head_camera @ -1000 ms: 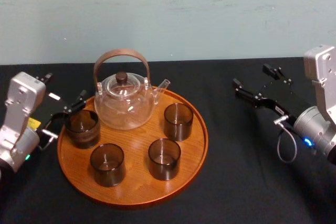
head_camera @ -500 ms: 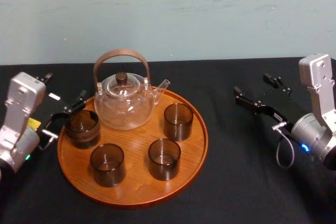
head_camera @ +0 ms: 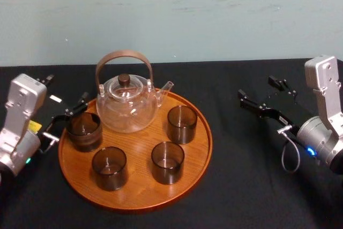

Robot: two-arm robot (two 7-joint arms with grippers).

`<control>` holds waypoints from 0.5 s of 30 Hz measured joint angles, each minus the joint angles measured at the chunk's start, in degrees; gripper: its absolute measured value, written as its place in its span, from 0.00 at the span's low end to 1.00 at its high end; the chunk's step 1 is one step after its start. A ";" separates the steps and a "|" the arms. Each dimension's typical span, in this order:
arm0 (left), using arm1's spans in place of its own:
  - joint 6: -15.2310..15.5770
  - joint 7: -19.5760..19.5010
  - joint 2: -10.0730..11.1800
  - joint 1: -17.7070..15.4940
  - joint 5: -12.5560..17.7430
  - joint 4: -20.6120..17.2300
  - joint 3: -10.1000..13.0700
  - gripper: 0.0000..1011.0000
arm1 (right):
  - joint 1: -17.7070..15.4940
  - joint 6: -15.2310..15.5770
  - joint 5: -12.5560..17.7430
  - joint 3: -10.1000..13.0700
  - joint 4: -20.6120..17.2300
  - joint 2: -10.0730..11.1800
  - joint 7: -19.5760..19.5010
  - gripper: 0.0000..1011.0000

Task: Pick up the glass from the table and place it on the tray.

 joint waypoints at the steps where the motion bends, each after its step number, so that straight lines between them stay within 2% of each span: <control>1: 0.00 0.00 0.00 0.00 0.00 0.00 0.00 0.99 | 0.00 0.00 0.00 -0.01 0.00 0.01 0.01 0.99; 15: 0.00 0.00 0.00 0.00 0.00 0.00 0.00 0.99 | 0.06 0.00 0.07 -0.08 -0.08 0.09 0.02 0.99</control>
